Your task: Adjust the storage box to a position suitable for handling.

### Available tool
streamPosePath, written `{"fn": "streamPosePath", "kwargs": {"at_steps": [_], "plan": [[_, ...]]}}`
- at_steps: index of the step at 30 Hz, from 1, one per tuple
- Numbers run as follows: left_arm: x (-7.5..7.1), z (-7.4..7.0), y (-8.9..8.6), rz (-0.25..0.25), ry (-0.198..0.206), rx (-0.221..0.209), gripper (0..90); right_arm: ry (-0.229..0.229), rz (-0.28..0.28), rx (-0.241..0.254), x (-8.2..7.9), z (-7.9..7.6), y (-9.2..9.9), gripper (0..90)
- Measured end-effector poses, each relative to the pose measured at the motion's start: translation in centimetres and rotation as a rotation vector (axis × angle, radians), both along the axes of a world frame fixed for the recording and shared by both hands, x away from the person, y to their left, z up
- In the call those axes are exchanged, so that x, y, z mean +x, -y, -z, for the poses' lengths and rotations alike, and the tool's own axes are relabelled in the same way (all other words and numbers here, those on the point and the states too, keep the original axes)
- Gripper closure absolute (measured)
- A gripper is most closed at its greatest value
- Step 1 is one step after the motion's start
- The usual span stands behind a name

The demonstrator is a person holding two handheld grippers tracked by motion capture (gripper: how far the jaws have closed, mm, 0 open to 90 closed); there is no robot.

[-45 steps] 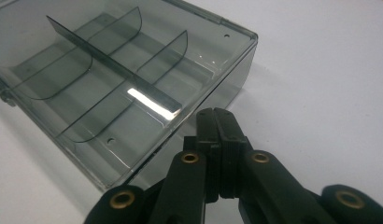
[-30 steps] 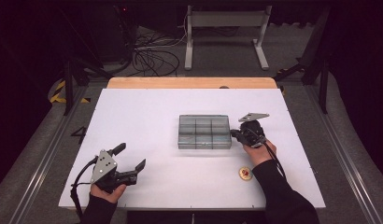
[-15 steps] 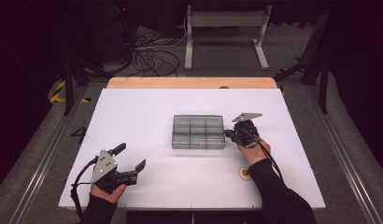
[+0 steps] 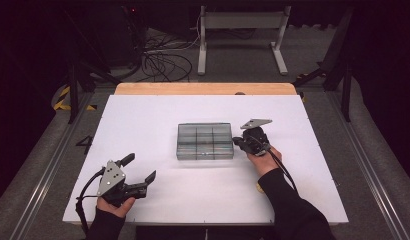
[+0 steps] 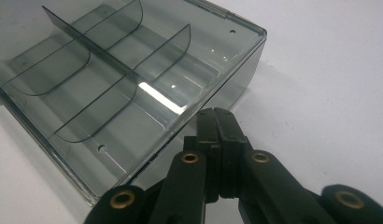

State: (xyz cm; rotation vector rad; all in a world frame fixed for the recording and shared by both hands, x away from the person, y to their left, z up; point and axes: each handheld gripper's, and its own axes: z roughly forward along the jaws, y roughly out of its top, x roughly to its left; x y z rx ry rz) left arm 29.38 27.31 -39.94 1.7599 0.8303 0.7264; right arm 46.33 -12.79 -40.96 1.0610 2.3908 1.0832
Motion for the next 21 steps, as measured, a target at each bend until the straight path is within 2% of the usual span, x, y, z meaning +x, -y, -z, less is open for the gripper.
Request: {"fn": "streamPosePath", "kwargs": {"at_steps": [7,12,21], "plan": [[0.1,0.0,0.0,0.001,-0.003,0.003,12.5,-0.005,0.002,0.004,0.1,0.0,0.0,90.0],[0.3,0.1,0.1,0.006,-0.015,0.005,12.5,-0.003,0.003,0.017,0.0,-0.3,0.3,82.8],[1.4,-0.2,0.5,0.032,-0.052,-0.017,12.5,0.055,-0.012,0.059,-1.8,-2.5,1.1,50.7]]}}
